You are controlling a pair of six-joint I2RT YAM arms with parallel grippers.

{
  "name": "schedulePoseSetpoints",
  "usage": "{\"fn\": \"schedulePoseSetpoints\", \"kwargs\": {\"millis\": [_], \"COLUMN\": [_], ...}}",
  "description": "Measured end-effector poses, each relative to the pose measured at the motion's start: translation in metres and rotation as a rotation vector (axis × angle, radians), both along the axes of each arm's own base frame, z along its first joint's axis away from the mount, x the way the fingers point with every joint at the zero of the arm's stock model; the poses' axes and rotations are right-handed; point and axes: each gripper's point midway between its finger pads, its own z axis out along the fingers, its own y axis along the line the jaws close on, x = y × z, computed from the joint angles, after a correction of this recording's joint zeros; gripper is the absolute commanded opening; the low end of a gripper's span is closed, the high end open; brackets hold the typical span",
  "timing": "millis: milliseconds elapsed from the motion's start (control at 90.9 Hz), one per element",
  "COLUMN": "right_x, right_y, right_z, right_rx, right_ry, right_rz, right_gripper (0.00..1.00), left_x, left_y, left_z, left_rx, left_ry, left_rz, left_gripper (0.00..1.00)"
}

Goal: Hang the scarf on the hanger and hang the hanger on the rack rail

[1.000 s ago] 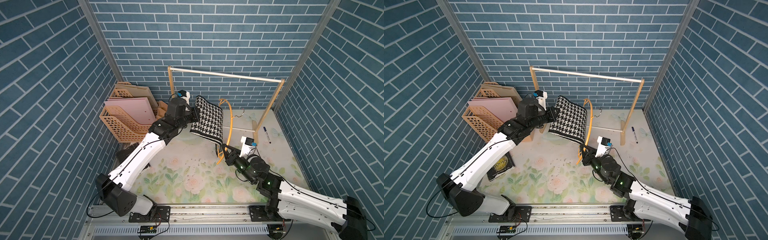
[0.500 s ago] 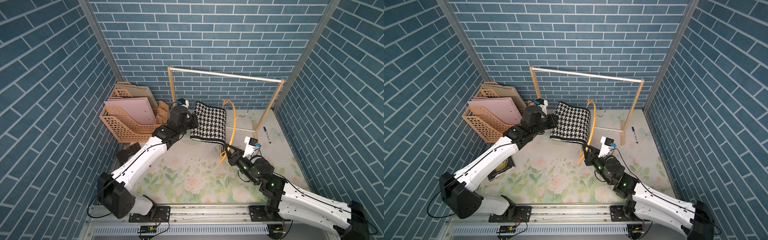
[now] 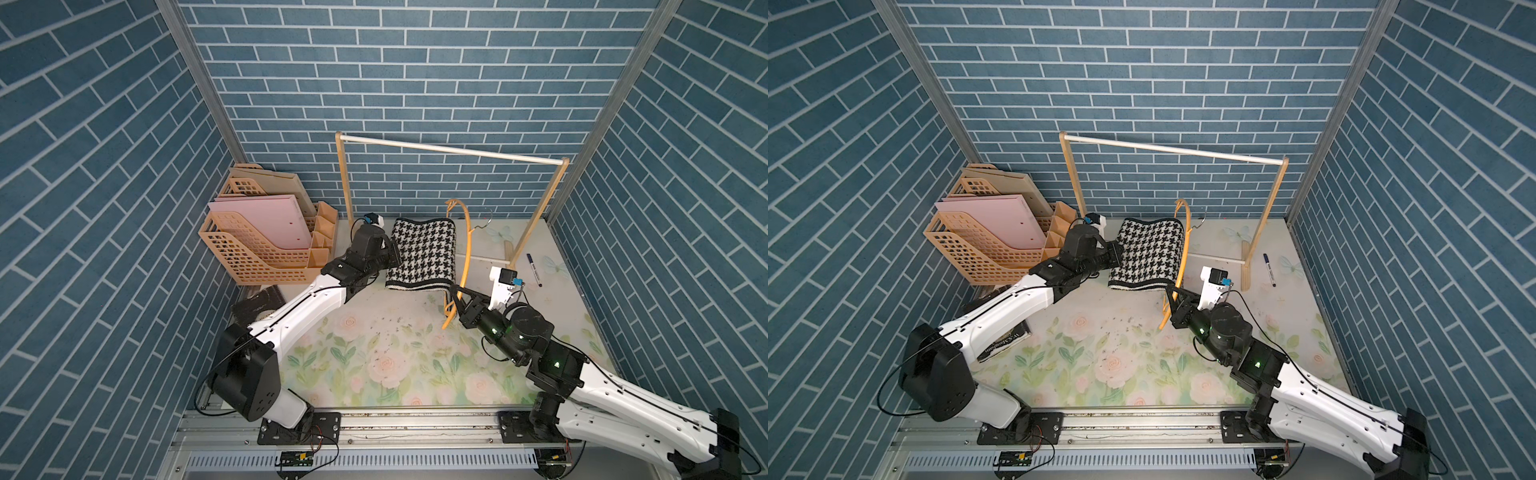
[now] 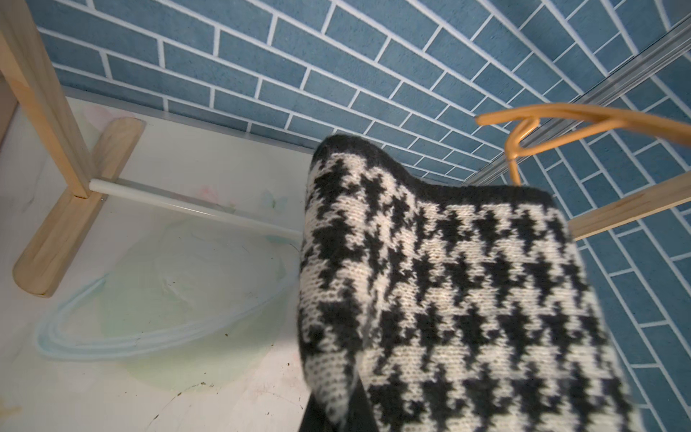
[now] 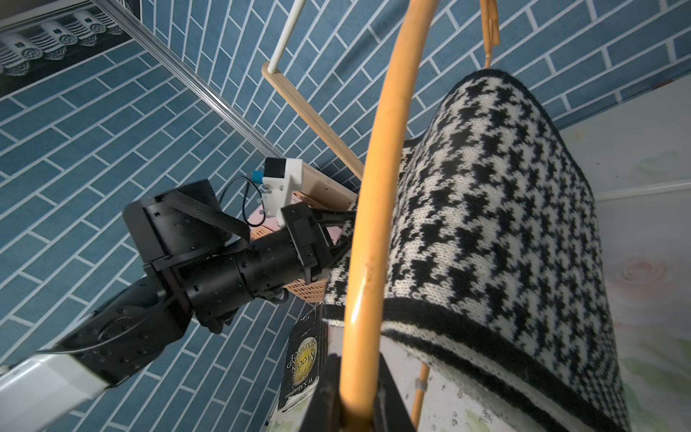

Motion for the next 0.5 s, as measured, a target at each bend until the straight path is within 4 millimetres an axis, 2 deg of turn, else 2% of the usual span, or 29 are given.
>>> {"fn": "schedulePoseSetpoints", "kwargs": {"millis": [99,198,275,319,374,495], "right_x": [0.000,0.001,0.004,0.005,0.006,0.009], "right_y": [0.001,0.001,0.003,0.003,0.004,0.006], "right_z": [0.004,-0.002,-0.006,-0.009,-0.010,-0.008], "right_rx": [-0.009,-0.033,-0.054,-0.063,-0.074,-0.082], "right_ry": [-0.005,0.001,0.005,0.008,0.011,0.012], "right_rz": [0.003,0.002,-0.002,-0.003,-0.004,-0.007], "right_gripper": [0.00,0.00,0.00,0.00,0.00,0.00], "left_x": [-0.001,-0.001,-0.001,-0.001,-0.002,-0.002], "left_y": [-0.001,-0.002,-0.003,-0.004,-0.006,-0.010], "left_z": [-0.010,-0.012,-0.014,-0.015,-0.015,-0.020], "left_rx": [-0.010,-0.021,-0.029,-0.036,-0.048,-0.075], "left_ry": [0.015,0.009,0.006,0.006,0.006,0.011], "left_rz": [-0.004,-0.005,-0.007,-0.009,-0.015,-0.029], "left_gripper": [0.00,0.00,0.20,0.25,0.23,0.06]}}
